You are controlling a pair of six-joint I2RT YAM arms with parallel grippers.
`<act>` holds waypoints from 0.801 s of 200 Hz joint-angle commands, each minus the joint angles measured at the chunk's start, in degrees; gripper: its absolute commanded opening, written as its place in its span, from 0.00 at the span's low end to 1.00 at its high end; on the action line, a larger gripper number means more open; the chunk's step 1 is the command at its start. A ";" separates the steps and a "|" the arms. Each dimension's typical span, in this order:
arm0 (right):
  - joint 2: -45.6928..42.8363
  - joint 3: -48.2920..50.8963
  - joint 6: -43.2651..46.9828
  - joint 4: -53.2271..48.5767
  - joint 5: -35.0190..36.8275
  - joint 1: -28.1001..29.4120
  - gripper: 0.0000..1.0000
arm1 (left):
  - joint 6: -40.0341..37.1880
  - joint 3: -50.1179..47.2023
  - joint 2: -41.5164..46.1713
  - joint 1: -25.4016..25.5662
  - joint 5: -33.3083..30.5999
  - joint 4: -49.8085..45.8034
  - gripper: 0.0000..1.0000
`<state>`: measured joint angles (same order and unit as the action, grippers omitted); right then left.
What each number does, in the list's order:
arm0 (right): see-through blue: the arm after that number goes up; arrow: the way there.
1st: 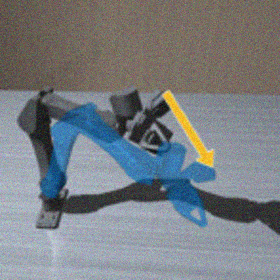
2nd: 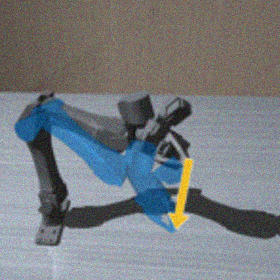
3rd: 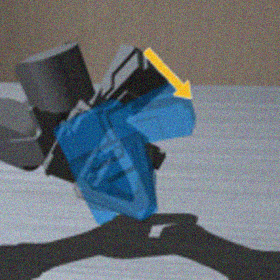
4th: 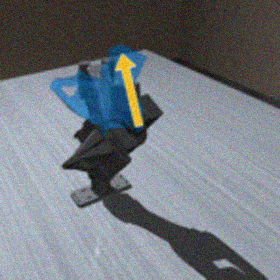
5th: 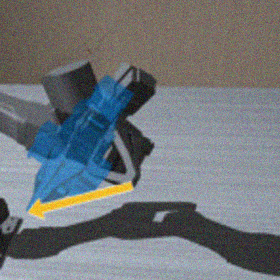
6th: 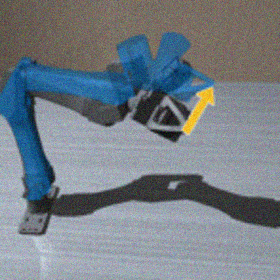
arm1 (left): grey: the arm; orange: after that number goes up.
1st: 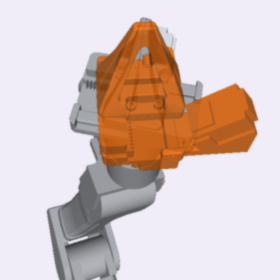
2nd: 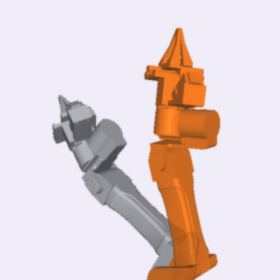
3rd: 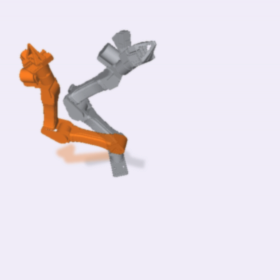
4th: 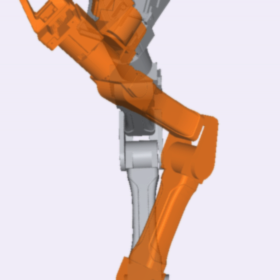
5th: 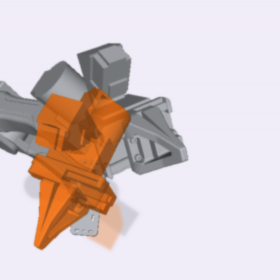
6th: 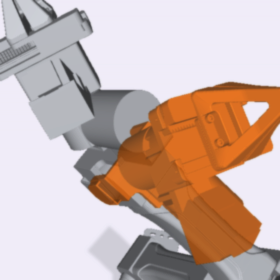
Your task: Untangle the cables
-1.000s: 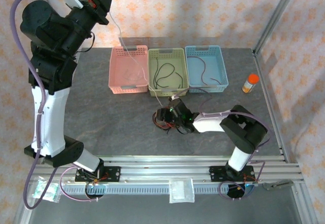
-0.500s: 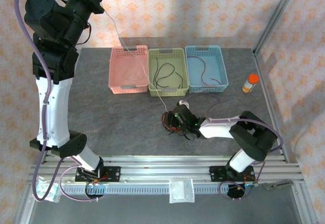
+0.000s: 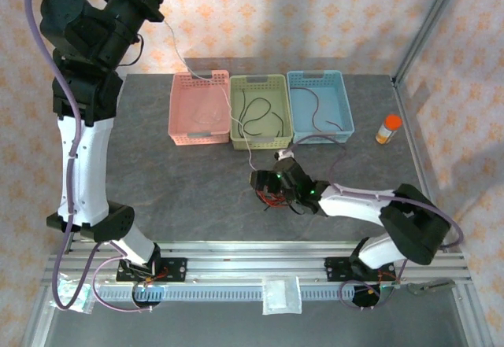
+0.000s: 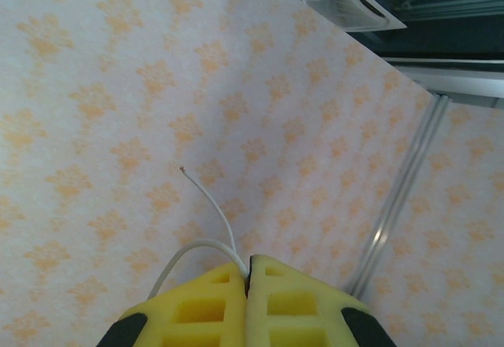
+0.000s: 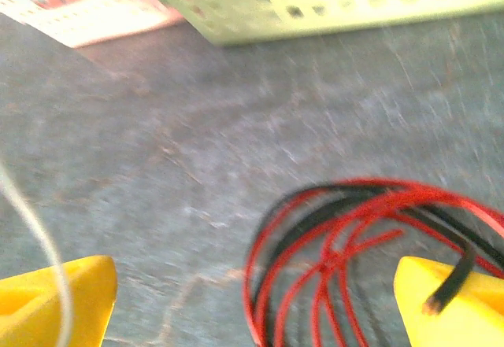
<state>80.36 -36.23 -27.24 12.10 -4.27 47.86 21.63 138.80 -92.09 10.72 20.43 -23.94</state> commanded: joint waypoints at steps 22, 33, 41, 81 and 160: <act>-4.75 -4.18 7.23 -0.16 -2.10 0.07 0.90 | 2.72 -2.04 1.93 -0.44 5.59 3.73 0.00; -5.29 -4.86 7.90 0.13 -1.83 0.12 0.90 | 2.87 -2.04 1.77 -0.48 5.84 3.73 0.00; -5.25 -5.80 8.39 -0.24 -1.18 0.13 0.90 | 3.05 -2.05 1.75 -0.44 5.94 3.73 0.00; -3.79 -11.38 9.77 -4.55 -2.02 -2.13 0.90 | 3.07 -2.13 1.57 -0.44 5.94 3.39 0.00; -7.36 -14.29 8.00 -7.00 -5.35 -3.48 0.86 | -1.74 -5.65 -0.09 -0.44 1.14 3.03 0.00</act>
<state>75.09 -47.92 -18.81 6.37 -8.69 44.56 22.85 133.84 -91.61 10.72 24.23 -22.63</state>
